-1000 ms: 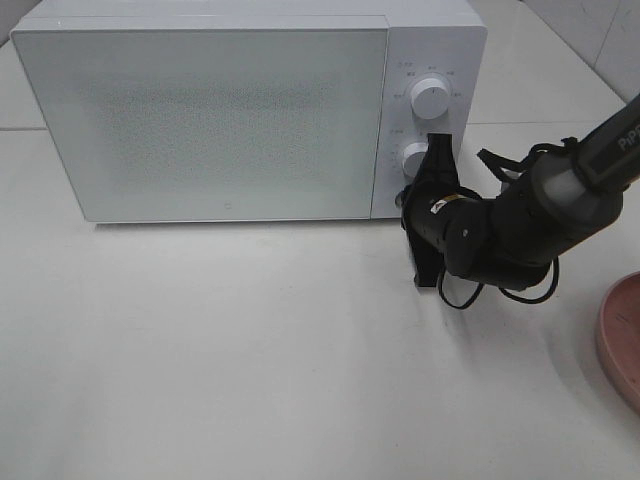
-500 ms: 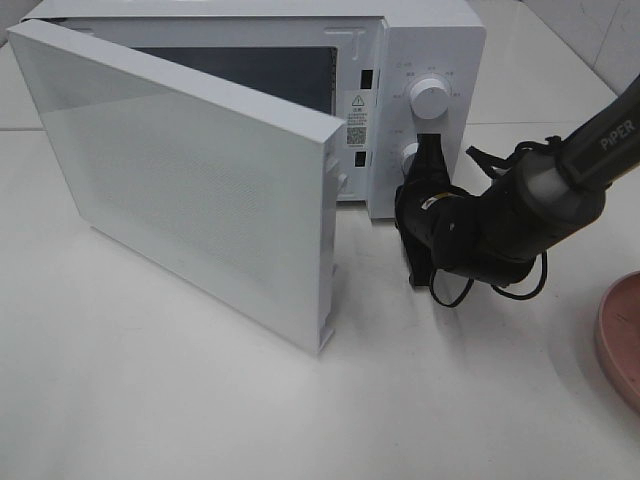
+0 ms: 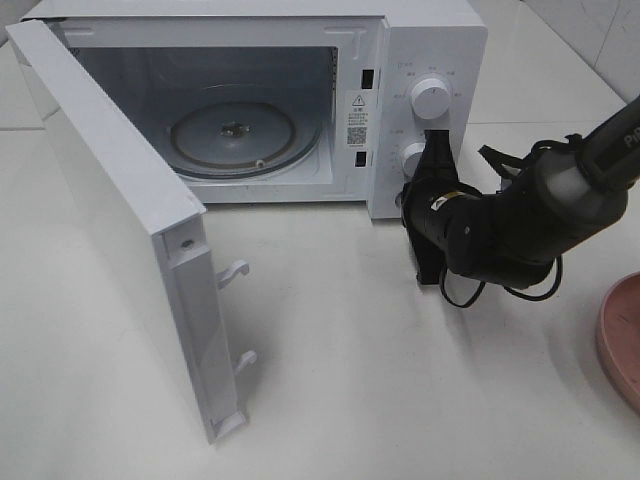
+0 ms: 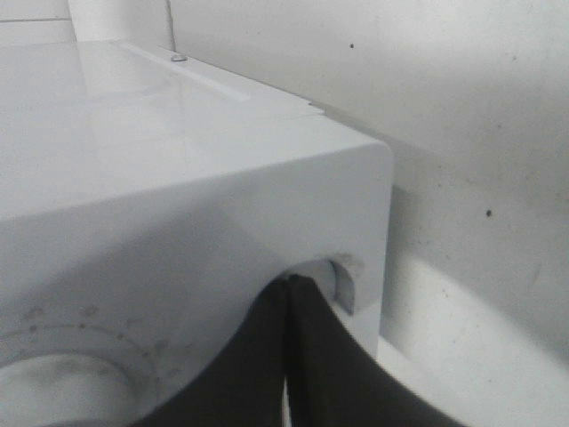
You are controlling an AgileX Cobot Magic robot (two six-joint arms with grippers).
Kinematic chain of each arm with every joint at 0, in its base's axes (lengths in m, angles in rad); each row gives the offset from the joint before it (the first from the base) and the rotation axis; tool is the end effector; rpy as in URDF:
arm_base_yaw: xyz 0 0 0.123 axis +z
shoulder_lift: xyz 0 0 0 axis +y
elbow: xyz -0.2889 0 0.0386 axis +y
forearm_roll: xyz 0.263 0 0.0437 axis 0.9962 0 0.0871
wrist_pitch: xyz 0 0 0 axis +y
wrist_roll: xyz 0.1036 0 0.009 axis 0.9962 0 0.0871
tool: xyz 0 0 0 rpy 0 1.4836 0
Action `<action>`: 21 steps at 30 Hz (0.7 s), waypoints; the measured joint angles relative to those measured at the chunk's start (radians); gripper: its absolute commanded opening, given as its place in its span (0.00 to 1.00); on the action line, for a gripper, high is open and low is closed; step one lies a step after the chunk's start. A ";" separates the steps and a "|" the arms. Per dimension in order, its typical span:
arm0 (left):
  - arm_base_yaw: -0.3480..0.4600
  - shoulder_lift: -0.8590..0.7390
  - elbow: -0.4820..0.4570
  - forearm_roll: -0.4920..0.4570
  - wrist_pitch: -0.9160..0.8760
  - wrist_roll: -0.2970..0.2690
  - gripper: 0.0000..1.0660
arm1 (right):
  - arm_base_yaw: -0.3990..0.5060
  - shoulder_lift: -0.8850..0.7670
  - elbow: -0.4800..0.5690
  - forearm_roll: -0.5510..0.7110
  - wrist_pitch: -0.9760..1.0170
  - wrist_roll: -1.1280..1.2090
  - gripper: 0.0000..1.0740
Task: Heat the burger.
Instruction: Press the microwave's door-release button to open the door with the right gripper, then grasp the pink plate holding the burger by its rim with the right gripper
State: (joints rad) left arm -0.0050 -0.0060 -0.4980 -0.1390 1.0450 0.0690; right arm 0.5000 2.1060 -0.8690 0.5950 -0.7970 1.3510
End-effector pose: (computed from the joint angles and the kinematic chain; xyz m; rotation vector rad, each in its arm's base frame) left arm 0.0130 -0.0125 0.2802 0.0801 2.0176 -0.1252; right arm 0.3657 0.1523 0.0764 1.5015 1.5256 1.0352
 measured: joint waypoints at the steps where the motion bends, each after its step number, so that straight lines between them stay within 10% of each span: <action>1: 0.000 0.000 0.000 0.000 0.000 0.000 0.97 | 0.004 -0.007 0.009 -0.004 -0.003 0.009 0.01; 21: 0.000 0.000 0.000 0.000 0.000 0.000 0.97 | 0.038 -0.180 0.208 -0.010 0.105 -0.054 0.03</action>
State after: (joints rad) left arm -0.0050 -0.0060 -0.4980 -0.1390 1.0450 0.0690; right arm 0.5380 1.9260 -0.6610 0.5850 -0.6920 1.2970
